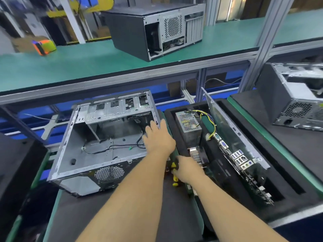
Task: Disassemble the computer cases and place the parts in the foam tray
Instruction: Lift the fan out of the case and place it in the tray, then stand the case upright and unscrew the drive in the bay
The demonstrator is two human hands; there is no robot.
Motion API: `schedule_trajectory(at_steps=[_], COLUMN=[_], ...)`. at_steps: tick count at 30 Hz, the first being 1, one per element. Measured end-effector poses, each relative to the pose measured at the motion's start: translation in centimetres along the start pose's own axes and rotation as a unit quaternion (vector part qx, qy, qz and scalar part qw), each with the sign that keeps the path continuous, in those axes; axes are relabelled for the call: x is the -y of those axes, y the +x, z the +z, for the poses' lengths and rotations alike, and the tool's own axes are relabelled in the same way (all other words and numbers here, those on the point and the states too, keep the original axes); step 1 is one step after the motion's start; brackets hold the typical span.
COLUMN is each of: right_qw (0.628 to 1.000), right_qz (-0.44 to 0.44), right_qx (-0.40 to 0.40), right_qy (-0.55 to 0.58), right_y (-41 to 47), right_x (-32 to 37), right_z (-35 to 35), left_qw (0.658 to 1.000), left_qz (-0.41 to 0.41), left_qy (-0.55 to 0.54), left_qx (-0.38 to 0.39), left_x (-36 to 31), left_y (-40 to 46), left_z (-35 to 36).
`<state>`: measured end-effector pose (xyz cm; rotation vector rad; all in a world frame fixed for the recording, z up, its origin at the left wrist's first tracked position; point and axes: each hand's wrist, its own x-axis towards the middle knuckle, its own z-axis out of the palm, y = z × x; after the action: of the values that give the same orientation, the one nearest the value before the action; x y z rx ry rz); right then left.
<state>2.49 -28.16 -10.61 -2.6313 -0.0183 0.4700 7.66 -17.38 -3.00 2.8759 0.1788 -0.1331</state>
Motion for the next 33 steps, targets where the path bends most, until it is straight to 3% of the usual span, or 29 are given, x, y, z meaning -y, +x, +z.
schedule_trajectory(at_steps=[2,4,9,12,15,17,18,20,22,23,27,30,33], right_qw=[0.999,0.998,0.992,0.980,0.929,0.890,0.878,0.874,0.878,0.881,0.921,0.950,0.968], right_qz=[0.010,0.022,0.022,0.050,0.066,0.050,0.028,-0.014,-0.055,-0.077,-0.141,-0.111,-0.089], right_qx=[0.026,0.019,-0.096,-0.175,-0.244,-0.265,-0.276,-0.292,-0.279,-0.265,-0.232,-0.243,-0.236], right_qy=[-0.031,-0.057,-0.077,0.081,0.269,0.366,0.391,0.388,0.384,0.384,0.278,0.162,0.011], right_y=[-0.2,-0.6,-0.6,0.7,2.1,3.0,3.5,4.2,4.7,4.9,6.5,8.9,11.8], right_x=[0.9,1.2,1.8,1.8,2.4,3.9,4.8,7.1,9.3,10.2,12.3,13.3,14.7], right_z=[1.8,3.4,3.8,1.0,-2.7,-4.7,-5.5,-6.7,-7.5,-7.8,-8.4,-8.8,-8.6], left_qw=[0.988,0.985,0.968,0.943,0.909,0.908,0.923,0.966,0.975,0.978,0.992,0.998,0.998], left_qz=[-0.060,-0.048,-0.016,-0.015,-0.041,-0.050,-0.049,-0.055,-0.072,-0.084,-0.090,-0.051,-0.048], left_qy=[-0.123,-0.147,-0.213,-0.256,-0.231,-0.152,-0.115,-0.131,-0.192,-0.181,-0.059,-0.027,-0.034], left_qx=[0.074,0.076,0.129,0.213,0.344,0.387,0.363,0.215,0.086,0.060,0.061,0.011,0.015], left_x=[0.5,0.9,4.7,7.5,10.7,11.9,11.9,10.9,9.1,8.3,7.6,8.0,8.1], left_y=[-0.1,-0.3,-1.7,-2.7,-3.4,-3.1,-2.7,-1.7,-1.2,-1.2,-2.4,-2.3,-2.0], left_z=[0.6,0.7,-0.3,-2.2,-5.3,-8.2,-9.3,-10.0,-8.7,-7.4,-2.0,-0.8,-0.8])
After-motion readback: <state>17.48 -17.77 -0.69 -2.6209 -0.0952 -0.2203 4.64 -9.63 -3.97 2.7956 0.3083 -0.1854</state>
